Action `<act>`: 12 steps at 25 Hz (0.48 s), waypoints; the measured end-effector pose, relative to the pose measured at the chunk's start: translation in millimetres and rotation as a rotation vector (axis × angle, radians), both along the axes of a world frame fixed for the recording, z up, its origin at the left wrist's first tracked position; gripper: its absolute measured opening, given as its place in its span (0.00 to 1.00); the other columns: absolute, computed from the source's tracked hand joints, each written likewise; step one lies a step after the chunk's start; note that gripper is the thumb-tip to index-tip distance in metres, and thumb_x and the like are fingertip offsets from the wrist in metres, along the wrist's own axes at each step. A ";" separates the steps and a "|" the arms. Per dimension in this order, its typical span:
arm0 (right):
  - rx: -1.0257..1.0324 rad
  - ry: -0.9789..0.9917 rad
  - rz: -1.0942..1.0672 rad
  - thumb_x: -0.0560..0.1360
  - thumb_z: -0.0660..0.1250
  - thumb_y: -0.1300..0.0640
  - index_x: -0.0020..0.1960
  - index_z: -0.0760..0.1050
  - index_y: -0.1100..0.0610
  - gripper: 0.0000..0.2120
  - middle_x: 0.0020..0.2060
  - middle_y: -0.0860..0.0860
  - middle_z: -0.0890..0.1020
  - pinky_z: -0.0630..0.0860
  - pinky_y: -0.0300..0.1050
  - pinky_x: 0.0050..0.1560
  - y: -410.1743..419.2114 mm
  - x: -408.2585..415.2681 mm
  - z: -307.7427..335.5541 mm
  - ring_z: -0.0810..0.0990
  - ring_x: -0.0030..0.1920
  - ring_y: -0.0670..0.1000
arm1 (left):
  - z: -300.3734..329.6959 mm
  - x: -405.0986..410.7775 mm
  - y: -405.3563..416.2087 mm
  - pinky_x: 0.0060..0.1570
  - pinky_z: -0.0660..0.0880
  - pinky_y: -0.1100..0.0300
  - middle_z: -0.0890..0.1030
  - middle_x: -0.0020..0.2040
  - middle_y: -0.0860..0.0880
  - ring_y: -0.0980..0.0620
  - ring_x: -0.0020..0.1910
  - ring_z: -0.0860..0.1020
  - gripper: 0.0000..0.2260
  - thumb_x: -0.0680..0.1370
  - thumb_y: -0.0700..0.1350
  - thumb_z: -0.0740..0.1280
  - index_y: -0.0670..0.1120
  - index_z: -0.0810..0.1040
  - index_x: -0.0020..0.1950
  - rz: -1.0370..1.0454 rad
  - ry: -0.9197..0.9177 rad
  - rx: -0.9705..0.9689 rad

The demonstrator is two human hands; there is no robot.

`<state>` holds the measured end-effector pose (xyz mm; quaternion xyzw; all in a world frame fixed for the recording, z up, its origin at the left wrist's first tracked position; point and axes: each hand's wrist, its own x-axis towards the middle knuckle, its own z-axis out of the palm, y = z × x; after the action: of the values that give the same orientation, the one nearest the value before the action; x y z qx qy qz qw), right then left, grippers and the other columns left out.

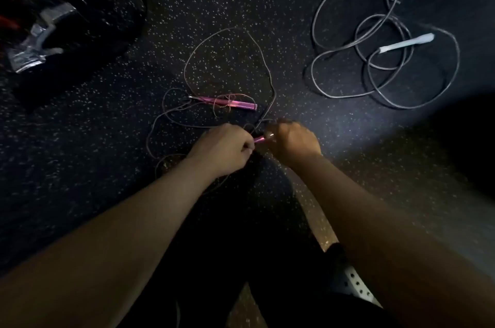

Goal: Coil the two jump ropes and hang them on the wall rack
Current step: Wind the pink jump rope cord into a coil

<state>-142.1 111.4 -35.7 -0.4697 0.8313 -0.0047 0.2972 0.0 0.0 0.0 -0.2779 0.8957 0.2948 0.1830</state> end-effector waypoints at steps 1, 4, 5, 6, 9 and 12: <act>0.021 -0.003 0.014 0.81 0.67 0.53 0.60 0.80 0.52 0.09 0.60 0.56 0.80 0.79 0.54 0.54 -3.5 1.9 -9.5 0.80 0.61 0.59 | -11.5 -3.8 3.8 0.50 0.80 0.53 0.86 0.52 0.49 0.46 0.49 0.83 0.08 0.80 0.48 0.68 0.54 0.86 0.55 0.000 -0.030 0.019; 0.021 0.061 0.065 0.82 0.66 0.55 0.63 0.78 0.51 0.10 0.66 0.55 0.76 0.79 0.56 0.58 -11.3 6.6 -37.6 0.75 0.66 0.60 | -42.0 -4.0 10.8 0.54 0.80 0.47 0.83 0.57 0.43 0.40 0.54 0.83 0.10 0.81 0.44 0.66 0.50 0.85 0.59 0.029 -0.123 -0.056; 0.014 0.086 0.090 0.82 0.65 0.55 0.64 0.77 0.51 0.11 0.67 0.55 0.75 0.79 0.57 0.59 -14.1 7.1 -43.5 0.74 0.67 0.60 | -48.6 -3.2 7.8 0.54 0.80 0.46 0.82 0.58 0.43 0.40 0.56 0.82 0.10 0.82 0.44 0.66 0.48 0.83 0.60 0.026 -0.143 -0.102; 0.015 0.125 0.111 0.83 0.64 0.55 0.65 0.77 0.52 0.11 0.67 0.56 0.74 0.78 0.57 0.60 -16.0 7.0 -46.8 0.73 0.67 0.60 | -50.7 -3.5 3.1 0.54 0.79 0.46 0.81 0.60 0.44 0.40 0.57 0.81 0.10 0.82 0.45 0.67 0.47 0.82 0.61 0.023 -0.146 -0.153; 0.023 0.271 0.236 0.84 0.60 0.54 0.69 0.74 0.54 0.15 0.68 0.56 0.72 0.72 0.55 0.63 -18.6 6.3 -44.6 0.71 0.68 0.60 | -51.4 -7.0 -2.8 0.54 0.76 0.48 0.79 0.63 0.47 0.42 0.60 0.80 0.13 0.80 0.49 0.70 0.48 0.80 0.64 -0.005 -0.117 -0.245; 0.000 0.303 0.348 0.85 0.58 0.50 0.72 0.72 0.56 0.18 0.69 0.56 0.71 0.68 0.57 0.65 -21.9 7.2 -19.5 0.69 0.68 0.60 | -38.4 -14.8 3.7 0.54 0.75 0.50 0.81 0.62 0.47 0.43 0.61 0.79 0.12 0.80 0.52 0.70 0.47 0.80 0.60 -0.009 -0.064 -0.279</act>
<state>-134.8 89.5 -55.2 -0.6015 0.7728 0.1171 0.1652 -14.8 3.7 -38.4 -0.3059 0.9229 0.1577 0.1727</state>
